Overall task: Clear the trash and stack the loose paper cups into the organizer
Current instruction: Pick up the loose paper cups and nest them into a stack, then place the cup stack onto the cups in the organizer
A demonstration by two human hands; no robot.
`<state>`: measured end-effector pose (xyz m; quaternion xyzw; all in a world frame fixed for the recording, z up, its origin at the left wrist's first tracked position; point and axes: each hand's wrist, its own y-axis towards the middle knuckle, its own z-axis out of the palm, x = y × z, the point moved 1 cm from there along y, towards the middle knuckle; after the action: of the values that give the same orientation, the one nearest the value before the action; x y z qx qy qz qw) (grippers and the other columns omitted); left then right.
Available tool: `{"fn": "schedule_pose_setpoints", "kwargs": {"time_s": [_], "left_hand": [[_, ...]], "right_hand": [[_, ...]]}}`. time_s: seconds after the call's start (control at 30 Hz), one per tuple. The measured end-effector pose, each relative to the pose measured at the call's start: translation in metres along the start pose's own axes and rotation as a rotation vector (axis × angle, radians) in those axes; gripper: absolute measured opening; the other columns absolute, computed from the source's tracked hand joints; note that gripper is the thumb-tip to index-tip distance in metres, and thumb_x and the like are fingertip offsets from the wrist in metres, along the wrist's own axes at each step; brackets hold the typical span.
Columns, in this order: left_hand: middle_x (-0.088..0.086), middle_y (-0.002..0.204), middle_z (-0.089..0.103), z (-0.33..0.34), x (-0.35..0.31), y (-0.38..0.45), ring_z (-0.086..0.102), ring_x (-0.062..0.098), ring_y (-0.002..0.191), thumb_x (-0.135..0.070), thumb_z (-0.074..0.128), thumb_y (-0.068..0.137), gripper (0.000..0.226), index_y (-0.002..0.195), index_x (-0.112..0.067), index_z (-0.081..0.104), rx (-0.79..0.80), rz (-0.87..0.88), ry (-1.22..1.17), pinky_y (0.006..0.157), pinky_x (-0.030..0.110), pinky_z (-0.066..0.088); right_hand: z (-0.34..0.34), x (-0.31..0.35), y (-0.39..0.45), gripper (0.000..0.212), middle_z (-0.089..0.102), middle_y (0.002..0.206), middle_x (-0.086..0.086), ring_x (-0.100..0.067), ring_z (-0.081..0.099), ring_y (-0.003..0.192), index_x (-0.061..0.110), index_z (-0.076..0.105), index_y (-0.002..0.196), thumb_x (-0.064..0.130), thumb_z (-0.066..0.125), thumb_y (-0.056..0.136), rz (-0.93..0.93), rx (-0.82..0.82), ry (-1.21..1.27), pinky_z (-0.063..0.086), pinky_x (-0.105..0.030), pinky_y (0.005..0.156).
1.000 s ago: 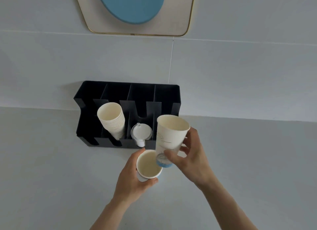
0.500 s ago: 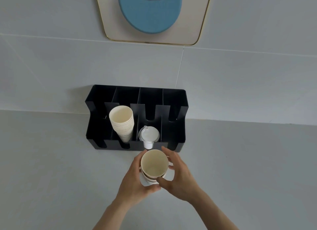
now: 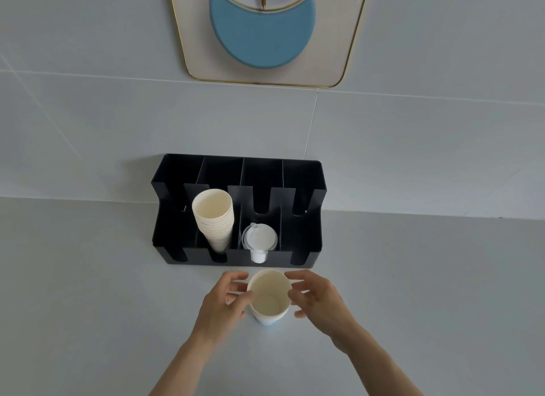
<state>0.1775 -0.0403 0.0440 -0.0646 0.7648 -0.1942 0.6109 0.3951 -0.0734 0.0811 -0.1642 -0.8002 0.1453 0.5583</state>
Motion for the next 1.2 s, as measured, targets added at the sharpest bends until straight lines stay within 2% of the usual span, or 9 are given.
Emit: {"fn": "schedule_pose_setpoints", "kwargs": {"time_s": [0.2,0.33,0.53,0.77,0.83,0.93,1.07,1.2], "left_hand": [[-0.001,0.097,0.079,-0.001,-0.001,0.001,0.077,0.017,0.086,-0.036,0.072,0.071,0.028,0.099,-0.031,0.073,-0.008,-0.039,-0.014,0.069,0.031,0.064],[0.0,0.094,0.08,-0.004,-0.006,0.001,0.077,0.02,0.087,-0.021,0.075,0.081,0.016,0.092,-0.033,0.074,0.004,-0.025,-0.007,0.073,0.035,0.066],[0.005,0.095,0.081,-0.018,-0.034,0.002,0.078,0.026,0.085,-0.03,0.073,0.073,0.017,0.09,-0.033,0.074,0.017,0.04,-0.075,0.074,0.035,0.064],[0.007,0.094,0.081,-0.055,-0.101,0.014,0.079,0.024,0.082,-0.04,0.077,0.074,0.02,0.091,-0.031,0.075,-0.008,0.147,-0.138,0.07,0.032,0.063],[0.008,0.096,0.08,-0.067,-0.121,0.02,0.079,0.026,0.081,-0.039,0.078,0.076,0.023,0.096,-0.027,0.075,-0.028,0.174,-0.152,0.071,0.035,0.064],[0.005,0.091,0.081,-0.083,-0.153,0.03,0.078,0.023,0.075,-0.04,0.079,0.075,0.022,0.092,-0.027,0.076,-0.05,0.221,-0.167,0.073,0.038,0.065],[0.005,0.082,0.08,-0.104,-0.194,0.043,0.076,0.021,0.069,-0.029,0.079,0.088,0.017,0.098,-0.016,0.074,-0.111,0.274,-0.197,0.071,0.038,0.064],[0.006,0.08,0.079,-0.125,-0.228,0.049,0.075,0.019,0.064,-0.024,0.076,0.092,0.015,0.101,-0.012,0.072,-0.145,0.319,-0.242,0.061,0.028,0.063]], "right_hand": [[-0.001,0.005,-0.001,0.022,0.076,0.096,0.002,-0.02,0.075,0.081,0.038,0.071,0.106,0.019,0.066,0.096,0.06,-0.004,0.043,0.066,-0.035,0.073],[0.0,0.011,-0.003,0.023,0.076,0.09,0.0,-0.021,0.076,0.078,0.034,0.073,0.103,0.015,0.065,0.094,0.075,-0.021,0.045,0.065,-0.037,0.074],[-0.004,0.042,-0.004,0.025,0.077,0.086,0.0,-0.018,0.076,0.076,0.032,0.076,0.101,0.013,0.065,0.09,-0.001,-0.028,0.07,0.065,-0.033,0.073],[-0.015,0.113,0.009,0.02,0.079,0.085,-0.006,-0.024,0.077,0.078,0.024,0.075,0.105,0.014,0.064,0.092,-0.102,-0.02,0.117,0.065,-0.041,0.078],[-0.018,0.136,0.016,0.018,0.078,0.089,-0.008,-0.026,0.078,0.078,0.022,0.075,0.106,0.014,0.065,0.094,-0.133,-0.03,0.121,0.066,-0.041,0.076],[-0.022,0.173,0.023,0.017,0.077,0.092,-0.014,-0.031,0.077,0.079,0.019,0.076,0.104,0.013,0.065,0.093,-0.184,-0.048,0.151,0.066,-0.039,0.071],[-0.025,0.222,0.032,0.017,0.077,0.091,-0.02,-0.031,0.077,0.074,0.016,0.076,0.103,0.013,0.065,0.091,-0.235,-0.072,0.169,0.064,-0.032,0.062],[-0.023,0.261,0.042,0.017,0.077,0.088,-0.02,-0.031,0.078,0.072,0.016,0.075,0.103,0.014,0.065,0.09,-0.274,-0.091,0.181,0.064,-0.033,0.061]]}}
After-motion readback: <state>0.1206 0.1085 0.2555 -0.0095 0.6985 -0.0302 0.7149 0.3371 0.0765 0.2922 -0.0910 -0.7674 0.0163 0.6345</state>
